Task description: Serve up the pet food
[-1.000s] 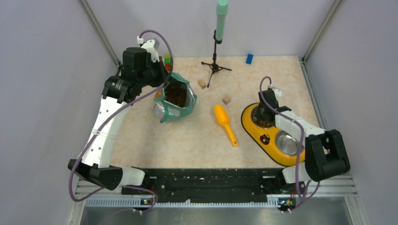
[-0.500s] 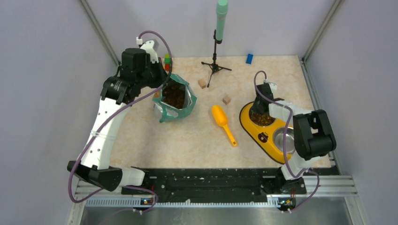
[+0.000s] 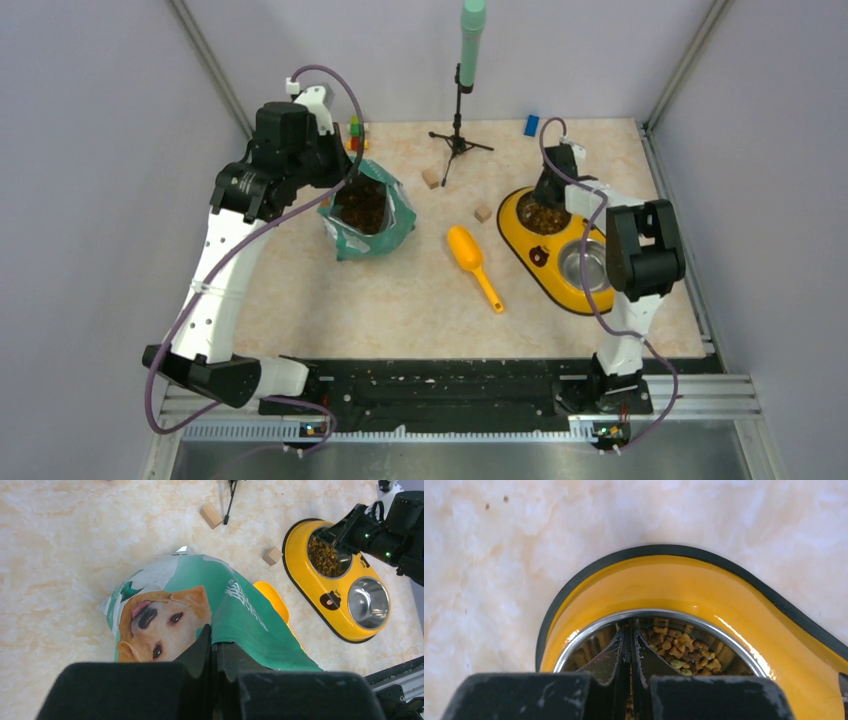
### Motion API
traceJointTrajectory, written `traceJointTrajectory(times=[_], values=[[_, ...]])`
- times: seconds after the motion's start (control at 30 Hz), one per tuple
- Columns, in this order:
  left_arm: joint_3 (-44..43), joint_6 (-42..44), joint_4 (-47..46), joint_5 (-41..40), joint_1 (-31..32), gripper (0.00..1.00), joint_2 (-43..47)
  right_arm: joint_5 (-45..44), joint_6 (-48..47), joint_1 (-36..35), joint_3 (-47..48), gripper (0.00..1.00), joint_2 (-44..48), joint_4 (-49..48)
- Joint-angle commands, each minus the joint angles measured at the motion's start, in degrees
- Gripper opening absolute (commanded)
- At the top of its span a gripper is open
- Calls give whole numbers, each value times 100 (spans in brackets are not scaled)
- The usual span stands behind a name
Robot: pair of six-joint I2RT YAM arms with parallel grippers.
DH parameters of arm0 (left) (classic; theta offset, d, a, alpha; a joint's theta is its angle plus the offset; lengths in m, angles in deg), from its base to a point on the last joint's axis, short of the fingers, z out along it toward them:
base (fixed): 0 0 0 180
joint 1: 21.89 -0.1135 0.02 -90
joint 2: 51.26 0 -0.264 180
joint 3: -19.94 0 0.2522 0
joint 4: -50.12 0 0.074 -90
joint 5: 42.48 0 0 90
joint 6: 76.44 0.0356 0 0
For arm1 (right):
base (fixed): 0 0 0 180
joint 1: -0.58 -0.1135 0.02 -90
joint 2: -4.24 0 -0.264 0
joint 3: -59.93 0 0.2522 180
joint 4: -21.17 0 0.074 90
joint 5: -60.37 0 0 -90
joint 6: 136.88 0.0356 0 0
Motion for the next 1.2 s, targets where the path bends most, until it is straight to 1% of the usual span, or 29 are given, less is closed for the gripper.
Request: traceJointTrajectory(times=[0.0,0.17,0.23,0.33,0.43,0.47,0.53,0.6,0.7,0.77,0.83,0.93,1.0,1.1,1.17], values=[[-397,135,-75,-551,-139,0,116,134,18,262,869,0,-562,-180],[-437,142,-20,-586,-152,0,23,229,-151,413,1702,0,-1079,90],[-484,151,0,-620,-160,0,-19,312,-248,418,1942,0,-1140,184],[-572,153,29,-567,-170,0,-124,589,-275,417,2012,0,-941,167],[-627,120,-29,-465,-170,0,-220,802,-222,407,1872,0,-484,173],[-633,110,-64,-447,-170,0,-247,894,-192,413,1777,6,-298,181],[-661,92,-134,-446,-170,0,-284,1132,-145,387,1453,19,218,142],[-708,84,-190,-449,-171,0,-322,1328,-142,321,963,29,785,22],[-812,82,-259,-449,-187,0,-384,1471,-542,41,146,38,1652,-49],[-898,76,-293,-364,-192,0,-430,1192,-983,-308,-295,44,2148,173],[-987,51,-310,-199,-196,0,-495,1120,-1220,-496,-643,46,2594,371],[-1079,-51,-382,-77,-196,0,-563,1519,-1169,-758,-1318,49,3306,469],[-1089,-127,-476,214,-197,0,-559,1604,-1229,-1100,-1842,50,3822,436],[-1005,-148,-518,617,-171,0,-564,1180,-1326,-1922,-2558,52,4645,417],[-861,-262,-570,782,-170,0,-544,931,-1213,-2319,-3095,53,5137,240]])
